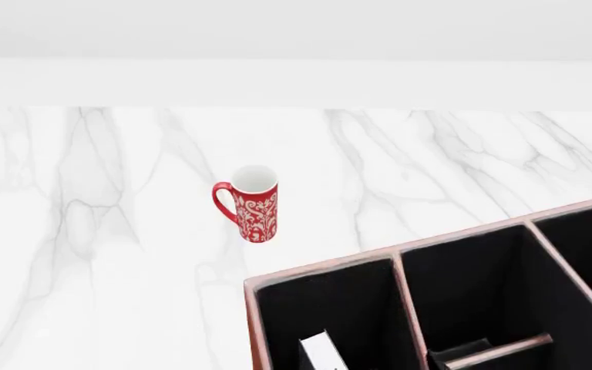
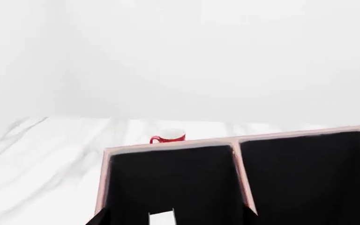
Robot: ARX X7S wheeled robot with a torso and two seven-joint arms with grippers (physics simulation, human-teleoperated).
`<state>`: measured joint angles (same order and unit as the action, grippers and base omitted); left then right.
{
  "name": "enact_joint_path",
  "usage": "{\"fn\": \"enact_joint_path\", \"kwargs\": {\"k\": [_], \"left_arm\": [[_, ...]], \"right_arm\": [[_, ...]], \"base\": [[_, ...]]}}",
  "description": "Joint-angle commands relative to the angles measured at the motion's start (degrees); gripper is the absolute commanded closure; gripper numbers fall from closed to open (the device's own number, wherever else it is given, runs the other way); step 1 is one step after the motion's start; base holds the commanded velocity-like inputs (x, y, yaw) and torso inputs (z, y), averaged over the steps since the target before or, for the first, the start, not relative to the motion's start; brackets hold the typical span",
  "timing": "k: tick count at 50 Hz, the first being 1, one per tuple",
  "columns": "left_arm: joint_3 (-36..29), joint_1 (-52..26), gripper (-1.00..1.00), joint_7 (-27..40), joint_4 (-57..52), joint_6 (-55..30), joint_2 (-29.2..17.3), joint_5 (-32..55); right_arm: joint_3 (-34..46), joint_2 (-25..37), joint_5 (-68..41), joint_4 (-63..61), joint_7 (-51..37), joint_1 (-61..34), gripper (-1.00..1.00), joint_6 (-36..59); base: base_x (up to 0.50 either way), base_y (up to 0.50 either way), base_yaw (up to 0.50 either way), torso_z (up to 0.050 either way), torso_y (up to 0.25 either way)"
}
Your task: Pick up the book and place it in the left compartment of the caddy.
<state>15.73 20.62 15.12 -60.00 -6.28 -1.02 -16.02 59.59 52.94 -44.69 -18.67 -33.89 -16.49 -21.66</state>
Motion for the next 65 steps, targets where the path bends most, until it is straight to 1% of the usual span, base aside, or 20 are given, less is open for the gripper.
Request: {"fn": "enact_joint_path", "kwargs": {"k": [1,10,26,46,56,65], "left_arm": [[0.5,-0.3,-1.00,-1.7,0.0,2.3,1.0,-0.9],[0.4,-0.4,-1.00,-1.8,0.0,2.1,1.0,-1.0],[0.6,-0.2,-1.00,-1.7,0.0,2.4,1.0,-0.8],[0.8,0.1,-1.00,-1.5,0.0,2.7,1.0,-0.7],[0.9,0.4,-1.00,-1.4,0.0,3.1,1.0,-0.6],[1.0,0.6,-1.00,-1.3,0.0,3.3,1.0,-0.5]], "right_arm": [[-2.1,2.8,4.3,-1.2,-3.6,0.3,-1.00,-3.7],[-4.8,7.9,7.4,-9.7,-10.7,1.7,-1.00,-5.2],[-8.3,12.8,11.0,-17.6,-18.7,3.2,-1.00,-6.6],[-12.5,18.1,12.2,-21.6,-26.0,5.6,-1.00,-11.9],[-14.7,22.3,14.2,-25.7,-30.5,7.0,-1.00,-14.7],[-16.3,25.9,15.0,-26.2,-34.3,8.7,-1.00,-19.1]], "base": [[0.00,0.00,0.00,0.000,0.000],[0.00,0.00,0.00,0.000,0.000],[0.00,0.00,0.00,0.000,0.000],[0.00,0.00,0.00,0.000,0.000],[0.00,0.00,0.00,0.000,0.000],[0.00,0.00,0.00,0.000,0.000]]}}
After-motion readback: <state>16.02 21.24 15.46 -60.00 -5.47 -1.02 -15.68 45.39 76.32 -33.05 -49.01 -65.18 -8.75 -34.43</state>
